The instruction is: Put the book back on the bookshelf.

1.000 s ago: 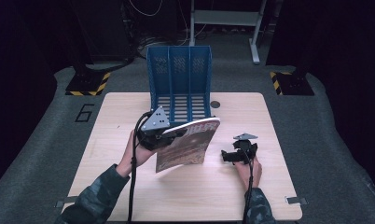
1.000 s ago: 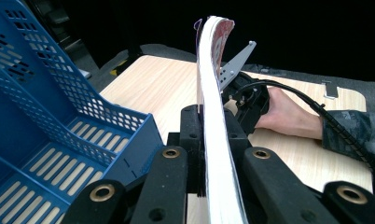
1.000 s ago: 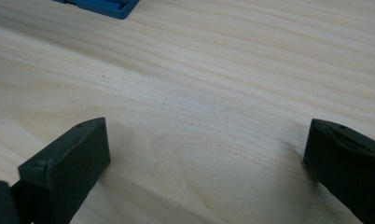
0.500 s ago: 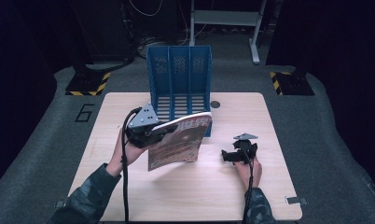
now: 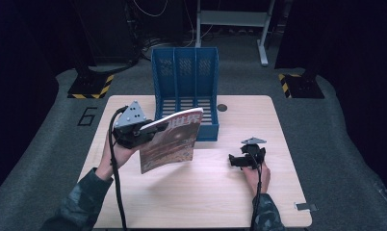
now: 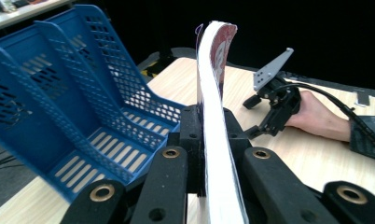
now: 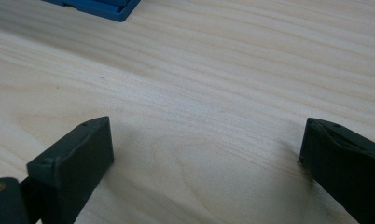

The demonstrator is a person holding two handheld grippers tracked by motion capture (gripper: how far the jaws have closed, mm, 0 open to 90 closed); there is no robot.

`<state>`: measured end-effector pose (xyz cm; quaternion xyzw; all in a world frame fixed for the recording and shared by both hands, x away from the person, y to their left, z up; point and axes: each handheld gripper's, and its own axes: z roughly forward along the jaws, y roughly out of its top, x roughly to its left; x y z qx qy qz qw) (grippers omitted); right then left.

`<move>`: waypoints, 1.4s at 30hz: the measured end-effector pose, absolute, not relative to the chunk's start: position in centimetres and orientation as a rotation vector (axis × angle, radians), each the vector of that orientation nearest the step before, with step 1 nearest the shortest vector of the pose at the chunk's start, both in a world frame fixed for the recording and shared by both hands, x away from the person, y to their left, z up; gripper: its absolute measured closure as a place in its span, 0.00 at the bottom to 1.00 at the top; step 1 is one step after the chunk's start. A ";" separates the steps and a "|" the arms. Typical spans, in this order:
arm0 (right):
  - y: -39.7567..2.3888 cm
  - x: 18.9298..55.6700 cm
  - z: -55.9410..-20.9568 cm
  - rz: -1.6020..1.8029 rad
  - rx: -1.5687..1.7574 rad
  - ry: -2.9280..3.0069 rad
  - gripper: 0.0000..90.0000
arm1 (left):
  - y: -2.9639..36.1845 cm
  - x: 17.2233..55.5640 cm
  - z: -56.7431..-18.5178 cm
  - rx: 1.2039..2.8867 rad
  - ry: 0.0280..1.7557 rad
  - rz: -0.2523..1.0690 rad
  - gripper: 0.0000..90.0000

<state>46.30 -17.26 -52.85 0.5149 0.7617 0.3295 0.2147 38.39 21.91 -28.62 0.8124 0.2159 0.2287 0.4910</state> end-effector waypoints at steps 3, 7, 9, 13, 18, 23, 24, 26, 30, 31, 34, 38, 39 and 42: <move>-17.2 46.3 -52.8 0.914 1.431 2.112 0.03 | 22.5 38.5 -28.2 1.957 0.536 0.566 0.93; -17.3 46.3 -52.9 0.917 1.424 2.109 0.03 | 23.1 38.5 -27.6 1.929 0.552 0.581 0.93; -17.3 46.3 -52.9 0.918 1.425 2.109 0.03 | 23.4 38.6 -27.3 1.923 0.552 0.602 0.93; -17.3 46.3 -52.9 0.919 1.423 2.106 0.03 | 23.8 38.7 -26.8 1.912 0.566 0.628 0.93; -17.3 46.3 -52.9 0.920 1.423 2.106 0.04 | 24.4 39.1 -26.3 1.897 0.589 0.651 0.93; -17.3 46.3 -52.9 0.920 1.422 2.106 0.04 | 24.8 39.4 -25.8 1.874 0.613 0.666 0.93; -17.3 46.3 -52.9 0.920 1.422 2.106 0.04 | 24.8 39.4 -25.7 1.871 0.618 0.669 0.93; -17.3 46.3 -52.9 0.920 1.421 2.106 0.04 | 25.0 39.6 -25.5 1.863 0.624 0.679 0.93; -17.3 46.3 -52.9 0.921 1.426 2.103 0.05 | 25.3 39.9 -24.9 1.854 0.634 0.696 0.93; -17.3 46.3 -52.9 0.923 1.419 2.103 0.05 | 25.3 40.0 -24.8 1.845 0.641 0.701 0.93; -17.3 46.3 -52.9 0.925 1.421 2.104 0.05 | 25.4 40.3 -24.4 1.841 0.649 0.714 0.93; -17.3 46.3 -52.8 0.924 1.421 2.106 0.05 | 25.4 40.9 -23.9 1.847 0.659 0.733 0.93; -17.3 46.3 -52.9 0.926 1.420 2.103 0.05 | 25.4 41.0 -23.8 1.844 0.662 0.739 0.93; -17.3 46.3 -52.8 0.925 1.421 2.105 0.05 | 25.5 41.5 -23.6 1.834 0.675 0.755 0.93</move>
